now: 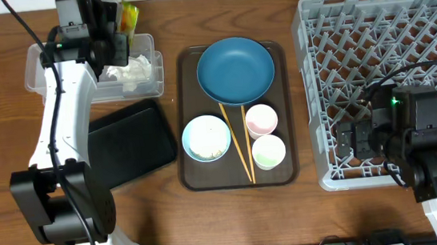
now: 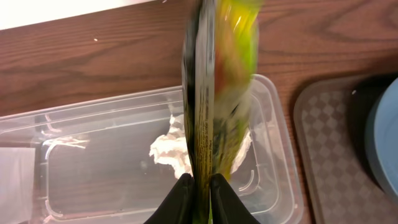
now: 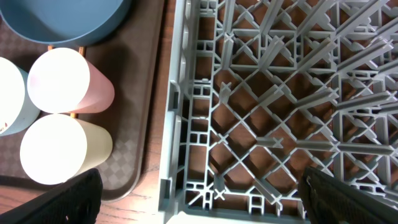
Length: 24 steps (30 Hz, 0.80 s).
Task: Sort waste into correct bins and load items into the dishwasher rack
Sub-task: 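Carry the wrapper with the left gripper and release it into the clear bin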
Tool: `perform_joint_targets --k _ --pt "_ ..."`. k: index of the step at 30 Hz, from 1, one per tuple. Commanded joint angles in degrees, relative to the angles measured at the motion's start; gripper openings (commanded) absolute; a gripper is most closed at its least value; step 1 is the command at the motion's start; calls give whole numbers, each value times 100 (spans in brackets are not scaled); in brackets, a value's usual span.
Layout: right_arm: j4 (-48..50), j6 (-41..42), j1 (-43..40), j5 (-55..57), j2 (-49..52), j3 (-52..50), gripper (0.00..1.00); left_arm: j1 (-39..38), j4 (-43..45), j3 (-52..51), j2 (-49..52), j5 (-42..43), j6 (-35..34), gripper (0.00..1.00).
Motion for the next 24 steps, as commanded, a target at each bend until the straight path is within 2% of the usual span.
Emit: perform_joint_targets --k 1,4,20,24 --pt "-17 -2 33 -22 -42 140 99 57 -4 46 94 -9 11 15" --pt "-20 -2 33 -22 -39 140 99 55 -17 46 94 -9 11 25" --pt "-31 -4 33 -22 -42 140 99 55 -160 46 94 -9 13 29" --pt "-35 -4 33 -22 -39 140 99 55 -223 46 94 -9 11 34"
